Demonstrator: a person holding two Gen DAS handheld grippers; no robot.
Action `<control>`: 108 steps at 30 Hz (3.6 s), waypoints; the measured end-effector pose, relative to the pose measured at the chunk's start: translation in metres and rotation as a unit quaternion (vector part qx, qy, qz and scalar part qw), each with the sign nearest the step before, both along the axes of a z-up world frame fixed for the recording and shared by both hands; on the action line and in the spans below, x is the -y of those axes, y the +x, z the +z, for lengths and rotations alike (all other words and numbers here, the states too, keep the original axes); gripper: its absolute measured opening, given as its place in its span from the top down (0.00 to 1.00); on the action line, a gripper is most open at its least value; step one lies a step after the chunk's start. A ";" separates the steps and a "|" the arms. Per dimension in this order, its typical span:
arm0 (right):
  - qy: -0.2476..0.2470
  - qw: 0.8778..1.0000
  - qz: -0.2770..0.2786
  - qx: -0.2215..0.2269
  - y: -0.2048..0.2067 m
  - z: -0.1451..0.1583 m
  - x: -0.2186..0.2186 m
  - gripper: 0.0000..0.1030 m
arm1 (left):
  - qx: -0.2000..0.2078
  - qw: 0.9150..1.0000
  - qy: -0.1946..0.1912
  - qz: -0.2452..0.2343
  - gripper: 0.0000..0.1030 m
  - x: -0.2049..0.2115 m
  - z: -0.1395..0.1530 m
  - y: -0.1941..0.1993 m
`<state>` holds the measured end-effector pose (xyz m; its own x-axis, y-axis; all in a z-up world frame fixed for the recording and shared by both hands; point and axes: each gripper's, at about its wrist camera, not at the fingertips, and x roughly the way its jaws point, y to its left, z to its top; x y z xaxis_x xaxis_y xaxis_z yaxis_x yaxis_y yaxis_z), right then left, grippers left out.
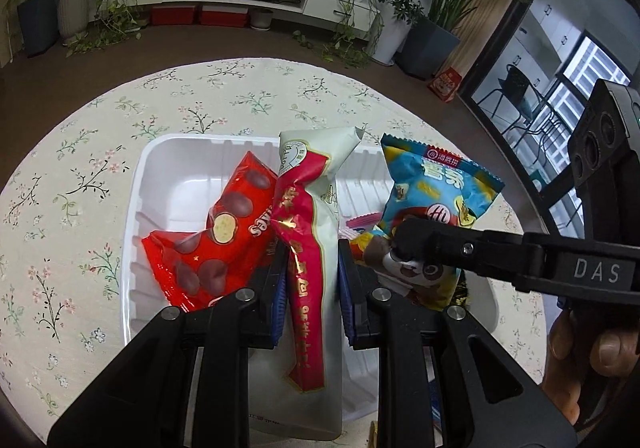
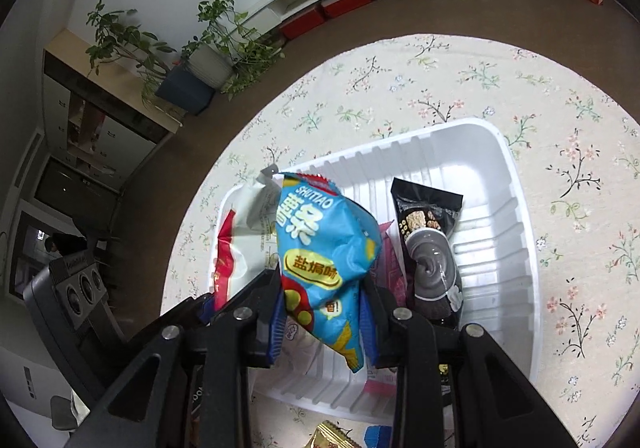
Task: Organize snacks
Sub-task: 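Lower both packets into the white tray and open both grippers, then withdraw both tools from the tray toward the remaining snacks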
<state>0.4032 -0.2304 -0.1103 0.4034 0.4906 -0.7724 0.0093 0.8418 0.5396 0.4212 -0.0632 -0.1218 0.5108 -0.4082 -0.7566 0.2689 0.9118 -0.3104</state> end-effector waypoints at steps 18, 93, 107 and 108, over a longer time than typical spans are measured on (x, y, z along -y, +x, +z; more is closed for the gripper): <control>-0.033 0.999 0.005 0.002 0.008 -0.011 -0.011 0.63 | -0.015 1.000 0.007 0.022 0.79 0.000 -0.032 0.021; -0.039 0.994 -0.022 0.095 -0.267 -0.014 0.022 0.19 | 0.007 0.978 0.168 -0.122 0.02 -0.035 -0.022 -0.281; -0.049 0.994 -0.014 0.095 -0.268 -0.015 0.014 0.19 | -0.025 0.986 0.124 -0.105 0.36 -0.048 -0.028 -0.260; -0.051 0.994 -0.012 0.094 -0.267 -0.015 0.013 0.19 | -0.026 0.986 0.126 -0.107 0.36 -0.047 -0.030 -0.259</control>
